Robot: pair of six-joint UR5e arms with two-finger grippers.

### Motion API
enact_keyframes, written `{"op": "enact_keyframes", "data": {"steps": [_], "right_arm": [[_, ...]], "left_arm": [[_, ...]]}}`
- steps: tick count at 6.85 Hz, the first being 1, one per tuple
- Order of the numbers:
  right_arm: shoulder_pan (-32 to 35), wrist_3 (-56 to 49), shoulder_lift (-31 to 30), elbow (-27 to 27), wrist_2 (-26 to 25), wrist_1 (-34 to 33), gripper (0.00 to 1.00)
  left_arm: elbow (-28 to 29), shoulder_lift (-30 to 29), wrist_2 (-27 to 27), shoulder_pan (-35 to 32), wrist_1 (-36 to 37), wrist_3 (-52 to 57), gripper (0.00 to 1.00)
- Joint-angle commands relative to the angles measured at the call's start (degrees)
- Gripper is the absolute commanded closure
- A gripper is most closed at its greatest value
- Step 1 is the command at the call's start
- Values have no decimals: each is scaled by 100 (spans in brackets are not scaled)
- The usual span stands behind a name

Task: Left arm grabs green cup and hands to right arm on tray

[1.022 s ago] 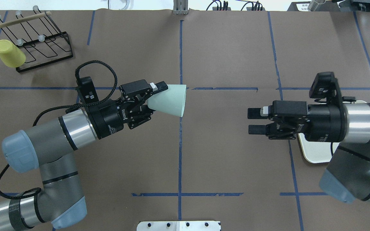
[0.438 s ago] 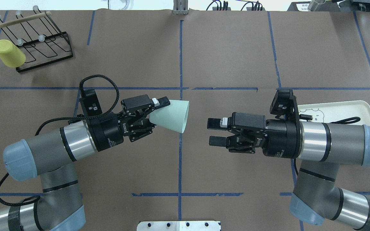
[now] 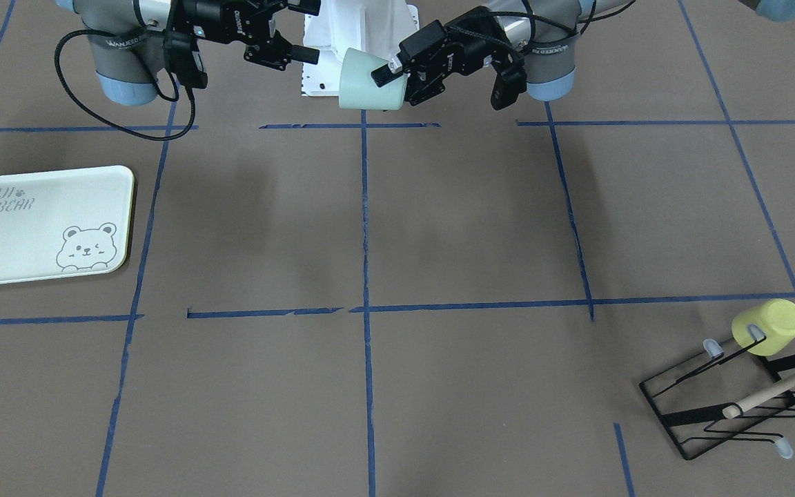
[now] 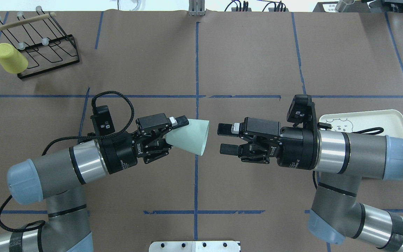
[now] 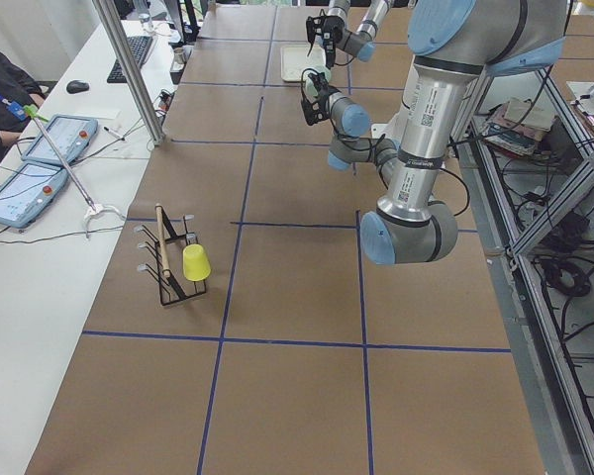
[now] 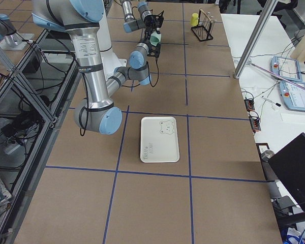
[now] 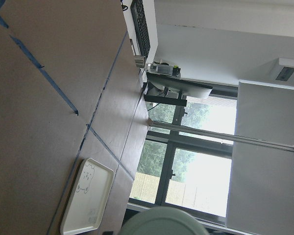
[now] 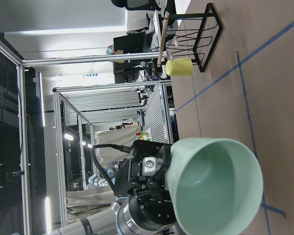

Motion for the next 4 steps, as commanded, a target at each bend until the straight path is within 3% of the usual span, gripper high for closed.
{"op": "enact_keyframes", "data": {"steps": [1, 4], "right_arm": [[-1, -6, 13, -37, -52, -103, 0], [-62, 2, 205, -46, -61, -365, 0]], "left_arm": [[2, -7, 9, 126, -4, -15, 55], [2, -16, 35, 206, -4, -15, 55]]}}
